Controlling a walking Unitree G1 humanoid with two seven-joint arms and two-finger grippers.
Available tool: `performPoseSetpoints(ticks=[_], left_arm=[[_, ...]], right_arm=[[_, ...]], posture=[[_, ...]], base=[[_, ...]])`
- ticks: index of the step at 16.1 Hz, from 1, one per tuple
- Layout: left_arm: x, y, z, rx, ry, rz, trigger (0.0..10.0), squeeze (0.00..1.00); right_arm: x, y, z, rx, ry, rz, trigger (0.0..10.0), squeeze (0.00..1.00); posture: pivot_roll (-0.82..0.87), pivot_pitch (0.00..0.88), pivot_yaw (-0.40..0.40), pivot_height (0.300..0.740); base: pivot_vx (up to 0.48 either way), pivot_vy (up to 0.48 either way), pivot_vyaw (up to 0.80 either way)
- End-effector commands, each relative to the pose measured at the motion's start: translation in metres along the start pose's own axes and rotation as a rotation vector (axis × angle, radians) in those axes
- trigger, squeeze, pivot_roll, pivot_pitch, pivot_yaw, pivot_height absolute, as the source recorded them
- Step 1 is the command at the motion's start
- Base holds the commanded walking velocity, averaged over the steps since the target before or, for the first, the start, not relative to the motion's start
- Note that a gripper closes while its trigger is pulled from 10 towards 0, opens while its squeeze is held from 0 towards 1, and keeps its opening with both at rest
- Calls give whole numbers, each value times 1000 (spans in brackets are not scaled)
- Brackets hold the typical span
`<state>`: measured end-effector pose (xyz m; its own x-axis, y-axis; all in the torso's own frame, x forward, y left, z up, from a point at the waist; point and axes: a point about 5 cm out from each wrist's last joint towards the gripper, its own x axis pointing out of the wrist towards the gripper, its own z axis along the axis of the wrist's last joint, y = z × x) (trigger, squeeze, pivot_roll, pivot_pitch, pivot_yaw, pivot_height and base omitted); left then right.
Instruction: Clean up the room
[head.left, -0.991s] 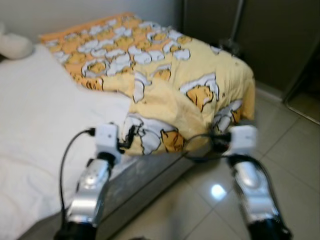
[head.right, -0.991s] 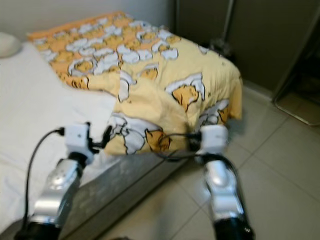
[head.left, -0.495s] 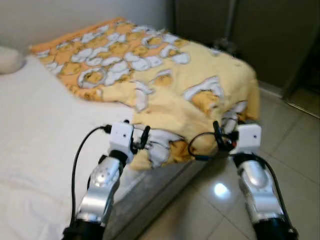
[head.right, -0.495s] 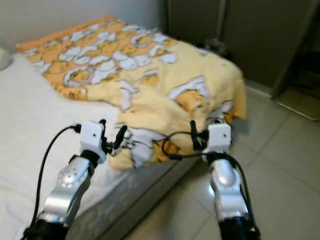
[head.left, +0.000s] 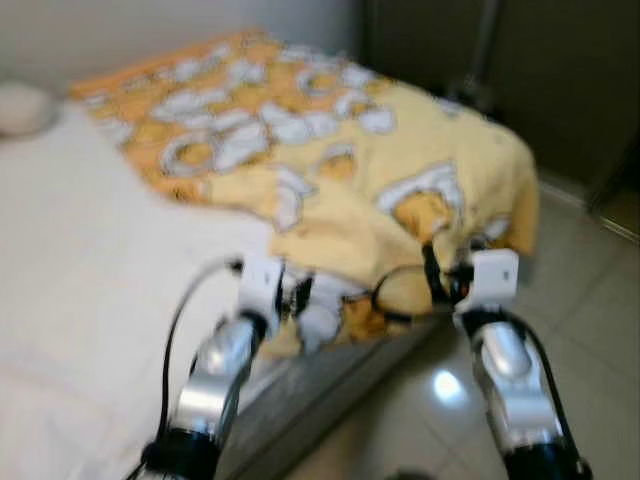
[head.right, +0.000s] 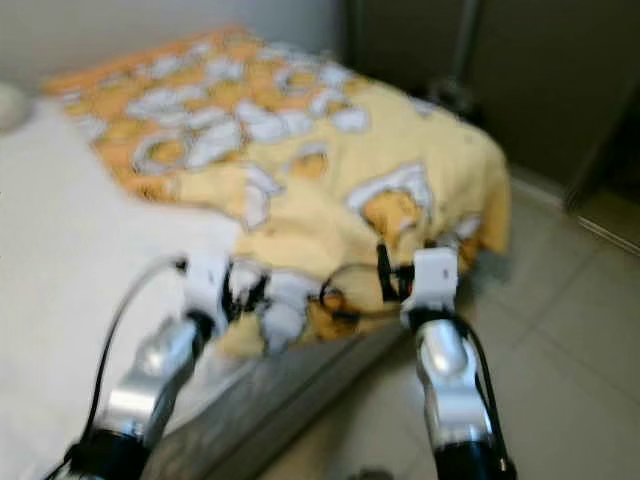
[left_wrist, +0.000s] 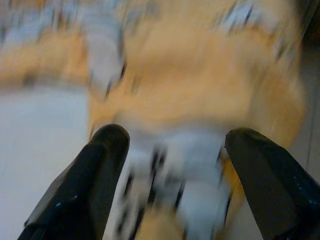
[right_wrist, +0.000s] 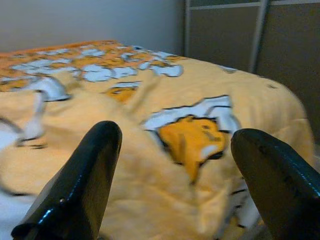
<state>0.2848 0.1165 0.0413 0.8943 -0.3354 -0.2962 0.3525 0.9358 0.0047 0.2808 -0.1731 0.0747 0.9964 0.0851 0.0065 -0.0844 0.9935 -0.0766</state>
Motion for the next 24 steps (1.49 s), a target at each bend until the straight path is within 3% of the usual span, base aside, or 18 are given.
performPoseSetpoints(ticks=[1, 5, 7, 11, 13, 15, 18, 21, 22, 24], left_arm=[[3, 9, -14, 22, 64, 53, 10000, 0], [15, 5, -31, 4, 162, 99, 10000, 0], [20, 6, -31, -31, 175, 117, 10000, 0], [27, 18, -23, -57, 164, 184, 10000, 0], [25, 39, -10, -34, 97, 298, 10000, 0], [19, 42, -9, -48, 12, 313, 10000, 0], [13, 41, -21, -19, 45, 314, 10000, 0], [16, 53, -20, 2, 111, 367, 10000, 0], [17, 56, -16, -6, 105, 378, 0, 0], [21, 57, -8, -5, 80, 374, 0, 0]], right_arm=[[-1, 2, 5, 2, -5, 26, 10000, 0], [-20, -6, 7, -7, 25, 95, 10000, 0], [-34, 0, 5, 10, 64, 203, 10000, 0], [-60, -4, 0, 12, 137, 247, 10000, 0], [-83, -2, 3, 2, 173, 280, 10000, 0], [-97, -3, 1, 24, 222, 288, 10000, 0], [-96, 5, 3, 54, 222, 315, 10000, 0], [-95, 10, 6, 59, 231, 357, 10000, 0], [-97, 9, 7, 57, 235, 357, 10000, 0], [-98, 9, 8, 55, 237, 355, 10000, 0]], posture=[[-190, 0, 115, 740], [-272, 89, 102, 740], [-292, 112, 96, 740], [-319, 173, 92, 740], [-351, 223, 90, 740], [-335, 232, 93, 740], [-316, 239, 88, 740], [-320, 251, 80, 740], [-329, 247, 81, 740], [-335, 241, 87, 740]], base=[[0, 0, 0], [0, 0, 0], [0, 0, 0], [0, 0, 0], [0, 0, 0], [0, 0, 0], [0, 0, 0], [0, 0, 0], [0, 0, 0], [0, 0, 0]])
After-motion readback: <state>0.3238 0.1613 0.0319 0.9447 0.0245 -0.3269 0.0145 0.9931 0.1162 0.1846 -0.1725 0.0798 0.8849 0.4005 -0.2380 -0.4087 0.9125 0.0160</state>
